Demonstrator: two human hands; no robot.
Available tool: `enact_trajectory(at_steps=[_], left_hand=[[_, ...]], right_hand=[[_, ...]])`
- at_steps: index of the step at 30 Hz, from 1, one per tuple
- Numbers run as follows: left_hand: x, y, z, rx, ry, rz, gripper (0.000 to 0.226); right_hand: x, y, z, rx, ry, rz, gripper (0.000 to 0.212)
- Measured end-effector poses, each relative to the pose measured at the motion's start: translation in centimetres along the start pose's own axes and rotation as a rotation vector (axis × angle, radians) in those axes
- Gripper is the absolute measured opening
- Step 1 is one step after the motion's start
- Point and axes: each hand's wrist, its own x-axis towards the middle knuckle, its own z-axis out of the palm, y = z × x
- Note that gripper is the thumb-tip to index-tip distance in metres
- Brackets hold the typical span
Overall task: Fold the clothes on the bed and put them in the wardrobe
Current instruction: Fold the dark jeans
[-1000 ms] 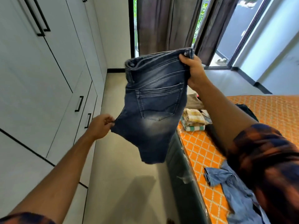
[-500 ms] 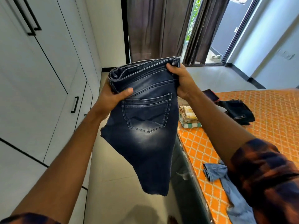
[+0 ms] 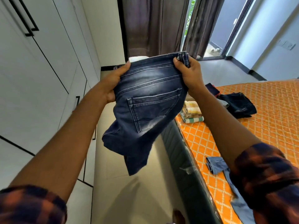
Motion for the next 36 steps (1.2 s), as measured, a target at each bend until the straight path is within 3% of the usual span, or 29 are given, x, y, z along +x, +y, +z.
enact_trajectory(at_steps=[2,5,8,11,16,19,21,24,26,29,33,36], left_hand=[[0.5,-0.1,-0.3,0.051,0.078,-0.043,0.037],[0.9,1.5,-1.0,0.342,0.251,0.188,0.036],[-0.9,2.4,-1.4,0.448,0.198,0.266,0.03],[-2.6,4.6,-1.7,0.327,0.013,0.203,0.026],[0.0,11.3,-6.6,-0.276,-0.266,0.295,0.076],[0.8,4.1,-8.7,-0.308,-0.26,0.101,0.1],[-0.3,-3.7,-8.7,-0.36,-0.098,-0.148,0.088],[-2.6,-12.9,-7.7,-0.292,-0.101,-0.385,0.078],[-3.8,-17.1,-7.0,-0.173,-0.058,-0.469,0.075],[-5.4,-20.4,-6.5,-0.228,0.048,-0.52,0.043],[-6.4,-21.3,-7.7,-0.54,0.108,-0.386,0.053],[-8.1,-23.6,-5.4,-0.702,0.154,-0.366,0.057]], right_hand=[[-0.1,-0.1,0.9,-0.012,-0.004,0.054,0.018],[-0.8,0.7,1.4,0.051,0.029,0.12,0.026],[-2.4,0.3,1.5,0.171,-0.019,0.188,0.027],[-2.6,-2.2,1.4,0.3,-0.109,0.19,0.017],[5.8,-10.2,1.8,0.618,-0.298,0.395,0.037],[9.1,-9.6,2.6,0.679,-0.261,0.446,0.053],[6.7,-4.7,2.5,0.555,-0.258,0.541,0.062],[-3.6,6.7,1.8,0.349,-0.297,0.836,0.055],[-10.1,12.3,1.1,0.258,-0.386,1.032,0.045],[-13.9,15.7,-0.6,0.221,-0.521,1.259,0.037],[-13.8,16.5,-3.8,0.531,-0.424,1.12,0.057],[-16.8,17.0,-3.0,0.367,-0.521,1.021,0.066]])
